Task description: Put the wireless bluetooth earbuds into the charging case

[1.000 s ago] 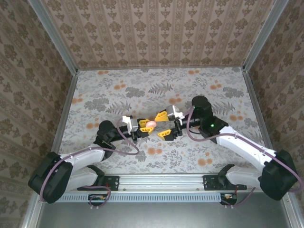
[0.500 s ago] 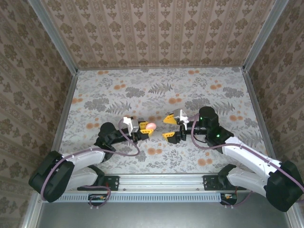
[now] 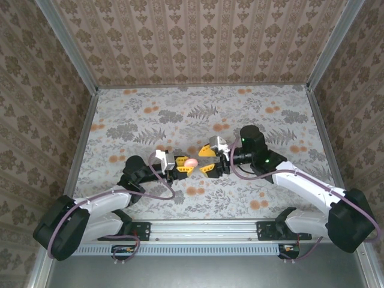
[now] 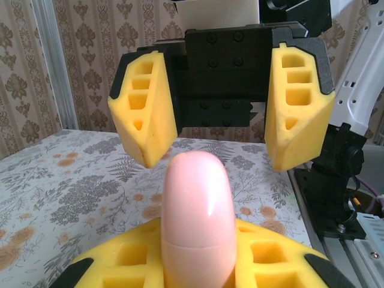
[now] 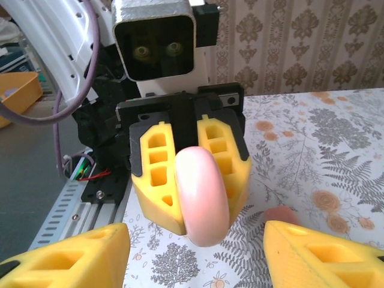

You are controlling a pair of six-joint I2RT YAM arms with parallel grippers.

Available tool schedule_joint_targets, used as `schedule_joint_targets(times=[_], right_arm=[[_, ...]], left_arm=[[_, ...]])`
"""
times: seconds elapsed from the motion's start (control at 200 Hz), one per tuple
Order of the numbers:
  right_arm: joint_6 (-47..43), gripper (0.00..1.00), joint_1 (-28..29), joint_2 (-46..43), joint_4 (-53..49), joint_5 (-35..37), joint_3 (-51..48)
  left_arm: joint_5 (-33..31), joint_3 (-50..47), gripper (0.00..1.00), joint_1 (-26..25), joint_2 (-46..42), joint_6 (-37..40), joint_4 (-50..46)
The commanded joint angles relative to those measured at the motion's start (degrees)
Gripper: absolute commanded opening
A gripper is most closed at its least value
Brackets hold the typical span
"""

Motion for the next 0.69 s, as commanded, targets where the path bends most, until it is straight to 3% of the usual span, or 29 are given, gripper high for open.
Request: schedule_joint_targets(times=[0.0,0.455,0.69], right_arm=[[-3.2,0.61,0.7,1.1,-1.4,-3.3,2.8],[-4.1,0.56,2.4,6.4,-2.6,-6.4,7.7],[-5.1,0.42,2.7,8.2,-4.1,-7.9,9.7]], left_arm=[[1.9,0.4,0.14,-0.5,-1.4,1.5,0.0],[1.8,0.9,0.14,-1.2,-4.4,3.4,-3.6],[1.2,0.9,0.14,-1.3,-5.5,4.0,-4.6]])
